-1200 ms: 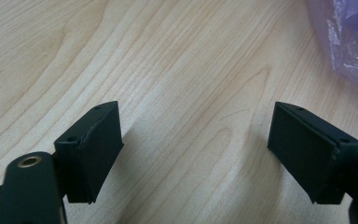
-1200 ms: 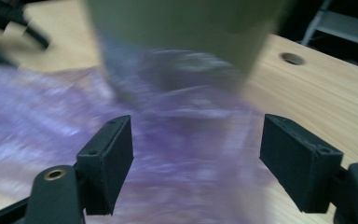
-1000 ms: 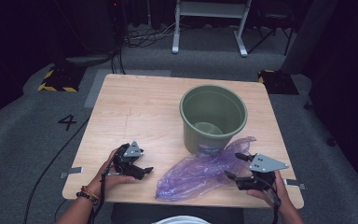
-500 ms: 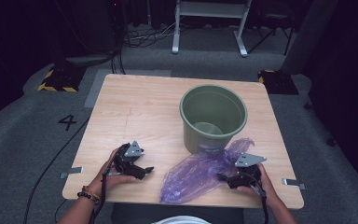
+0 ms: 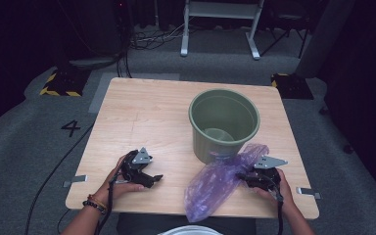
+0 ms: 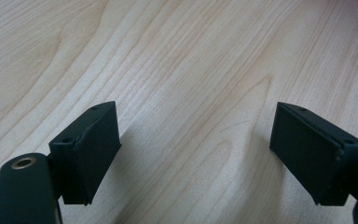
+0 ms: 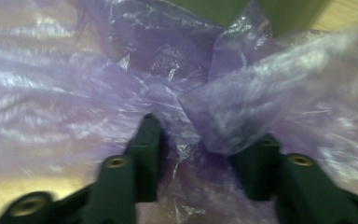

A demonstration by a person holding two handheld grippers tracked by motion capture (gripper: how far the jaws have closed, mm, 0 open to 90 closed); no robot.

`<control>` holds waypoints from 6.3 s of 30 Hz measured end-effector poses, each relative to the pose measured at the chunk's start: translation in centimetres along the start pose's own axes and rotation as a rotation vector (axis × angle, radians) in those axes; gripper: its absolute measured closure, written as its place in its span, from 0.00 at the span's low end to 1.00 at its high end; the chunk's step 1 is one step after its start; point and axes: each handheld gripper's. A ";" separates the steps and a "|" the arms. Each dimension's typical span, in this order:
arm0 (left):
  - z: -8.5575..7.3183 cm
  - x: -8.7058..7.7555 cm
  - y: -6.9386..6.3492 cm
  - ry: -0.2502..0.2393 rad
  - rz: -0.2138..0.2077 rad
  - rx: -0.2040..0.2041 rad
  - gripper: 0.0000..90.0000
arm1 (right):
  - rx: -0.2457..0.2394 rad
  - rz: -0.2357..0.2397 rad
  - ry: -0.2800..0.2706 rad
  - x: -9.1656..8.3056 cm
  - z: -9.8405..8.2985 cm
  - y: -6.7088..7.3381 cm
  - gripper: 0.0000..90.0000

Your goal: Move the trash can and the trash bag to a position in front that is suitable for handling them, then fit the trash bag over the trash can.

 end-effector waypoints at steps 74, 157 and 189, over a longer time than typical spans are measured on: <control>0.9 0.8 0.4 -0.002 -0.039 0.014 0.18 | -0.170 -0.246 -0.407 -10.1 8.0 -0.2 0.95; 19.8 -6.3 -3.0 -0.350 -0.053 0.141 0.18 | -0.349 -0.114 -0.546 -7.1 25.1 2.2 0.97; 23.1 -4.6 -1.0 -0.405 0.380 0.236 1.00 | -0.330 -0.051 -0.524 -6.7 23.1 1.6 0.56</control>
Point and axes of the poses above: each handheld gripper's, and its own axes: x roughly forward along the jaws, z roughly out of its top, y roughly to its left, and after that the axes turned 6 degrees about z, right-handed
